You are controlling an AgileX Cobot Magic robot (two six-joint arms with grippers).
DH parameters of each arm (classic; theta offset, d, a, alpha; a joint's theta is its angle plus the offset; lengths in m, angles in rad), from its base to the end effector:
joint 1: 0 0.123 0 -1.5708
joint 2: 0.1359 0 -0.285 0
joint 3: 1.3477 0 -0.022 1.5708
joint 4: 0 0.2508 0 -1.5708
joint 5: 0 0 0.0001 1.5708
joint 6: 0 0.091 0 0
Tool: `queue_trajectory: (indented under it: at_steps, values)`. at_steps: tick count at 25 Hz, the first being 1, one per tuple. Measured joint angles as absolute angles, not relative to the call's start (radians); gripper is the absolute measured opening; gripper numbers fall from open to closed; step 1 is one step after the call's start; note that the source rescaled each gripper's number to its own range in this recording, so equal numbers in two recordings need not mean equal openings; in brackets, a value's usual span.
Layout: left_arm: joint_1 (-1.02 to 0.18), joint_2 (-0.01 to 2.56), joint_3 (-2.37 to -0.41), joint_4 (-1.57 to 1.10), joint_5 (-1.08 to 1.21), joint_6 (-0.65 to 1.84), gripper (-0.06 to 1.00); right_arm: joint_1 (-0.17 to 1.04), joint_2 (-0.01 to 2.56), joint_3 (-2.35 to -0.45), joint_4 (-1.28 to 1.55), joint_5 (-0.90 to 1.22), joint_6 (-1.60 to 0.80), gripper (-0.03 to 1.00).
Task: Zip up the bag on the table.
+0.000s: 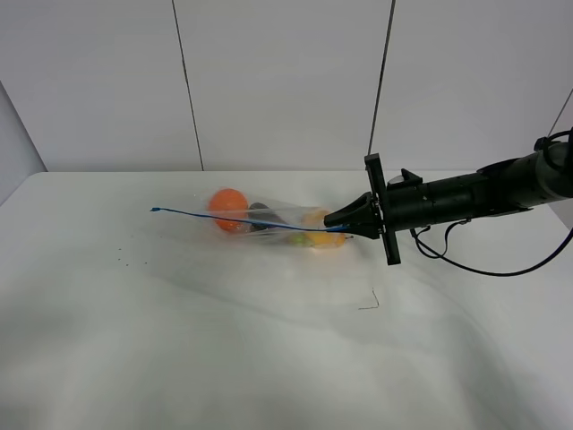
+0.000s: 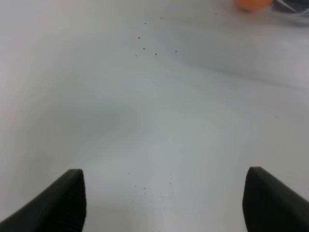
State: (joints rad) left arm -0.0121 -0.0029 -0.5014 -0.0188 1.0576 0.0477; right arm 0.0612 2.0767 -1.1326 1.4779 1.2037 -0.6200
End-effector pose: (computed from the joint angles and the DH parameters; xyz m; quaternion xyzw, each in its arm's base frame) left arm -0.0053 -0.0014 0.2779 0.0258 0.8509 -0.0001 0.5247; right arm 0.3610 0.1069 0.1464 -0.1252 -0.8052 -0.5793 0.0202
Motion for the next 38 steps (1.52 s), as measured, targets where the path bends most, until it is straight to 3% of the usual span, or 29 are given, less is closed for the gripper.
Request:
queue_trajectory:
  at_steps: [7,9,12,15,18,23,32,38]
  values:
    - [-0.012,-0.003,-0.501,-0.019,1.058,0.046,1.0,0.061,2.077,-1.133,1.477,1.204,-0.62,0.01]
    - [-0.012,-0.003,-0.499,-0.019,1.058,0.046,1.0,0.061,2.077,-1.133,1.475,1.204,-0.62,0.06]
    - [-0.012,-0.003,-0.497,-0.02,1.058,0.046,1.0,0.061,2.077,-1.133,1.46,1.204,-0.62,0.36]
    - [-0.012,-0.003,-0.497,-0.02,1.058,0.046,1.0,0.061,2.077,-1.133,1.448,1.205,-0.62,0.76]
    - [-0.012,-0.003,-0.497,-0.02,1.058,0.046,1.0,0.061,2.077,-1.134,1.431,1.205,-0.62,0.88]
    - [-0.012,-0.003,-0.497,-0.02,1.058,0.046,1.0,0.061,2.072,-1.239,1.193,1.208,-0.552,0.91]
    - [-0.012,-0.003,-0.497,-0.02,1.058,0.046,1.0,0.061,2.003,-1.627,0.292,1.187,-0.108,0.92]
    - [-0.012,-0.003,-0.497,-0.02,1.058,0.043,1.0,0.061,2.0,-1.782,0.065,1.209,-0.027,0.92]
